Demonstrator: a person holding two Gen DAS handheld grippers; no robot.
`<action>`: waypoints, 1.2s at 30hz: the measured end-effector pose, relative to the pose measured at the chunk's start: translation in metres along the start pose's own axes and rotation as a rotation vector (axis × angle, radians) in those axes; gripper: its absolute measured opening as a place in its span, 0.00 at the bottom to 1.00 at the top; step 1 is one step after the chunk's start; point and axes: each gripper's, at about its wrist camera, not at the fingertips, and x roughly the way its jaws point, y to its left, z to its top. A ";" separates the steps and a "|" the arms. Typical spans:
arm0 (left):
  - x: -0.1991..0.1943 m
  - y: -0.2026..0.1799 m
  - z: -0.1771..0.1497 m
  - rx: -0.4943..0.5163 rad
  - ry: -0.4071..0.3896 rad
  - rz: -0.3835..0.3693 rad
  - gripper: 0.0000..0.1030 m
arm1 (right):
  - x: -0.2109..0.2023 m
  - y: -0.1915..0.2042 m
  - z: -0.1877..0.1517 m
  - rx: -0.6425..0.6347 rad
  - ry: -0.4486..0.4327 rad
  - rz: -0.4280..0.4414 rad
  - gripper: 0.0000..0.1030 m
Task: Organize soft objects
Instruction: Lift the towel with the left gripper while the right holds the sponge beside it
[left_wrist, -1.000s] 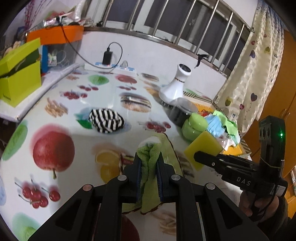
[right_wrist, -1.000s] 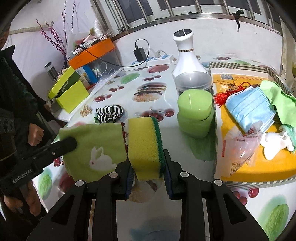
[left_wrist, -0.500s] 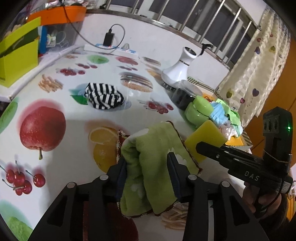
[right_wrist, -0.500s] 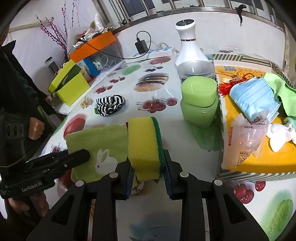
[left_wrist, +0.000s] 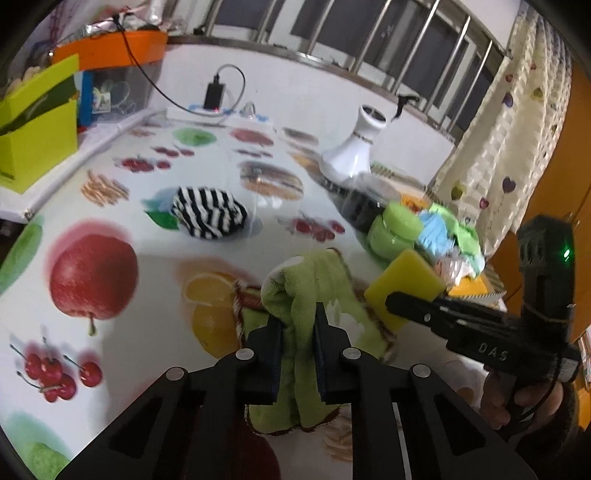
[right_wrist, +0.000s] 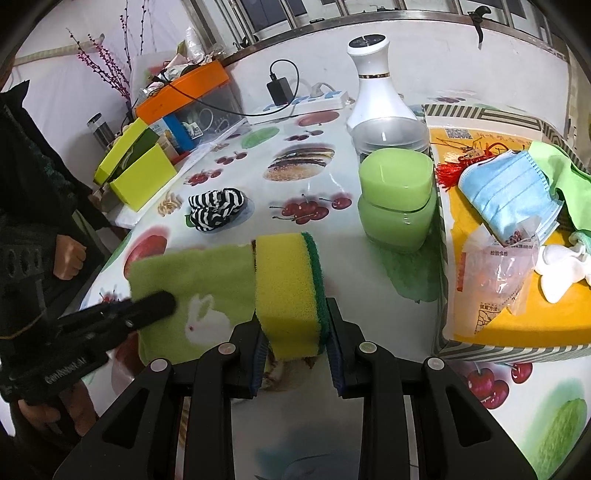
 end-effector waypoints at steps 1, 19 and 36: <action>-0.004 0.003 0.002 -0.008 -0.013 -0.001 0.13 | 0.000 0.000 0.000 0.001 -0.002 0.001 0.28; -0.037 0.028 0.020 -0.068 -0.115 0.005 0.13 | 0.002 -0.005 0.003 0.021 -0.011 0.025 0.28; 0.007 0.011 -0.006 0.030 0.040 0.120 0.29 | -0.002 0.001 -0.001 0.003 -0.001 0.026 0.28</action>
